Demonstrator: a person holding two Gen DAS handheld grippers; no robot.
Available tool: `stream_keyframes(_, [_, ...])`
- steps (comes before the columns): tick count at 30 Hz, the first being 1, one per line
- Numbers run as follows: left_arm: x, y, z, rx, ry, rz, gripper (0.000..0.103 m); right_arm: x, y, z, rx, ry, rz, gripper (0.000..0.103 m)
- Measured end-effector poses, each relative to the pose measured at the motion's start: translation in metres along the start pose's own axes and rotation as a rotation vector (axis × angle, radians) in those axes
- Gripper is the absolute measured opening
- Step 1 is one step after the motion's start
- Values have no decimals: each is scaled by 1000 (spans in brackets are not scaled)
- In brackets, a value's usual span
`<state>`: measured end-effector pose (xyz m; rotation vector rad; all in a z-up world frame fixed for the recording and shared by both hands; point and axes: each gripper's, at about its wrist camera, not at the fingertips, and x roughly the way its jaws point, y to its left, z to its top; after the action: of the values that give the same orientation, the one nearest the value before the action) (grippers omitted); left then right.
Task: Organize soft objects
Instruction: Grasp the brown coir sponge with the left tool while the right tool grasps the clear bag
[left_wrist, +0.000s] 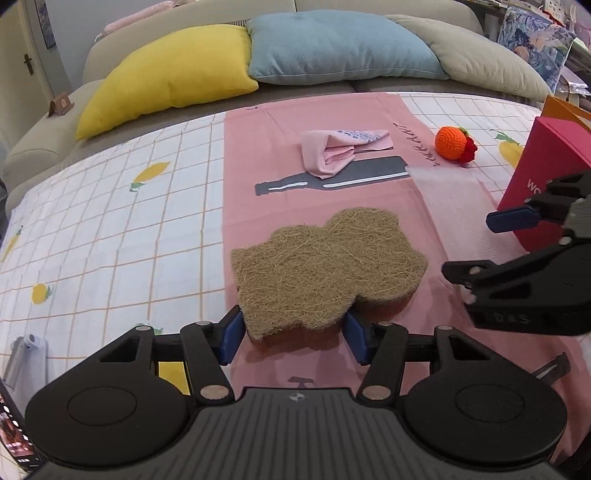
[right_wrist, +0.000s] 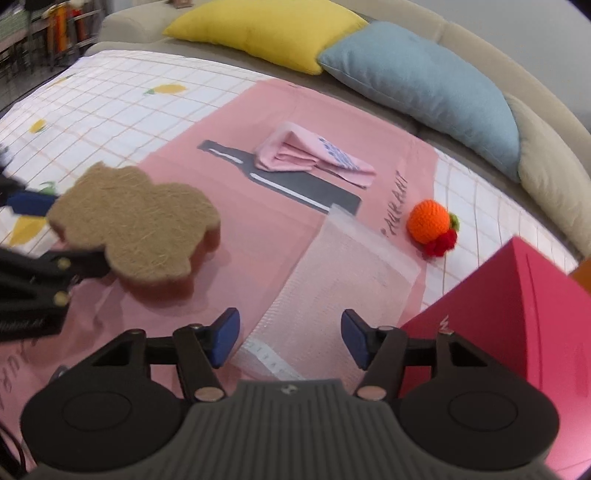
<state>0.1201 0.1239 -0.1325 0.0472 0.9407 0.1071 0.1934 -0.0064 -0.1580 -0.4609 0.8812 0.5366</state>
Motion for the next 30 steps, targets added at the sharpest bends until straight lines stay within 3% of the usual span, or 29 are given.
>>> stream_keyframes(8, [2, -4, -2, 4, 1, -10, 65, 11, -13, -3, 178, 27, 6, 52])
stream_keyframes(11, [1, -5, -2, 1, 0, -14, 65, 11, -15, -3, 230, 34, 35, 39])
stream_keyframes(15, [1, -7, -2, 6, 0, -22, 65, 10, -12, -3, 207, 28, 30, 13])
stream_keyframes(18, [0, -9, -3, 9, 0, -27, 65, 10, -14, -3, 198, 30, 19, 1])
stream_keyframes(30, [-9, -9, -3, 1, -9, -16, 65, -15, -8, -6, 138, -21, 15, 0])
